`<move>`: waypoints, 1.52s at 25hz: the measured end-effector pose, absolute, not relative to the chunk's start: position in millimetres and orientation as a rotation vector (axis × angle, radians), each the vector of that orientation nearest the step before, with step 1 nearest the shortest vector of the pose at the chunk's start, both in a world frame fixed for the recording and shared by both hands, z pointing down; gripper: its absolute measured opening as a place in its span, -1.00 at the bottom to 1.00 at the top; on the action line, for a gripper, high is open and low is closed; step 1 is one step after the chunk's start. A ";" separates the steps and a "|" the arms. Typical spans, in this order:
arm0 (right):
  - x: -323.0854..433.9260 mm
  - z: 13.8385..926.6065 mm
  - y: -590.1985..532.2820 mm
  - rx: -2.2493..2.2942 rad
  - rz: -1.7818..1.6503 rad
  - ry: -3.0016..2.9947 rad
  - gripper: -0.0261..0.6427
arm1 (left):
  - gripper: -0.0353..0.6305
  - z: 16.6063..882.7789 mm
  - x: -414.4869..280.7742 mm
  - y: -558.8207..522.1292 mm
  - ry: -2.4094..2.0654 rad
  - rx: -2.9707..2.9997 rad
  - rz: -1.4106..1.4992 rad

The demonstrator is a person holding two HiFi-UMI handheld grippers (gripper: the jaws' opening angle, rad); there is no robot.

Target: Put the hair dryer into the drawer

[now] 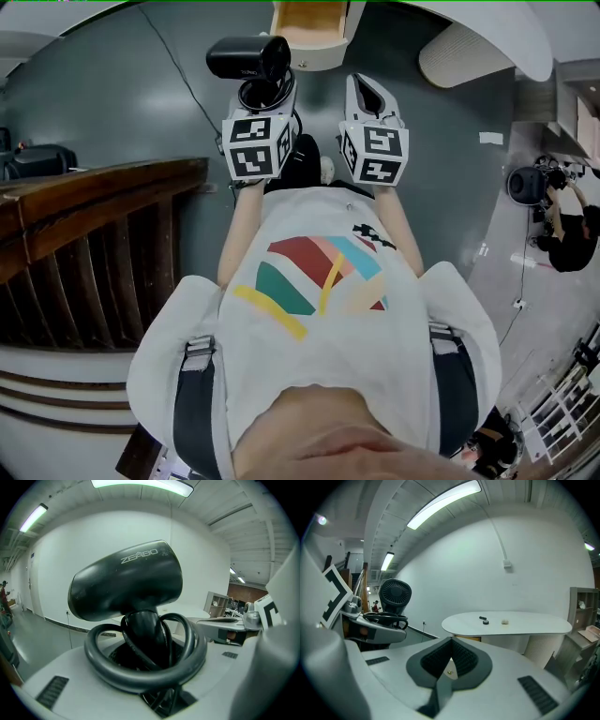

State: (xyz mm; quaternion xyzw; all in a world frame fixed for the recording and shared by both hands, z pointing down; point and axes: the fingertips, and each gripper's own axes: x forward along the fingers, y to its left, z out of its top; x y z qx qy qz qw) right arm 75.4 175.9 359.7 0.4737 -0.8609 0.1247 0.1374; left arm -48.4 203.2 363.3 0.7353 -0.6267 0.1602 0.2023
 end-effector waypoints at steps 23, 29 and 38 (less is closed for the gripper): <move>14.6 360.6 -7.9 1.449 0.374 -2.425 -0.89 | -0.32 379.5 -99.4 0.8 -1.589 2.137 0.443; -4.1 369.9 -52.9 1.470 0.381 -2.378 -0.89 | -0.32 385.8 -110.8 -45.3 -1.526 2.151 0.427; 7.9 369.9 -92.1 1.488 0.391 -2.368 -0.89 | -0.32 394.8 -108.1 -77.7 -1.478 2.105 0.421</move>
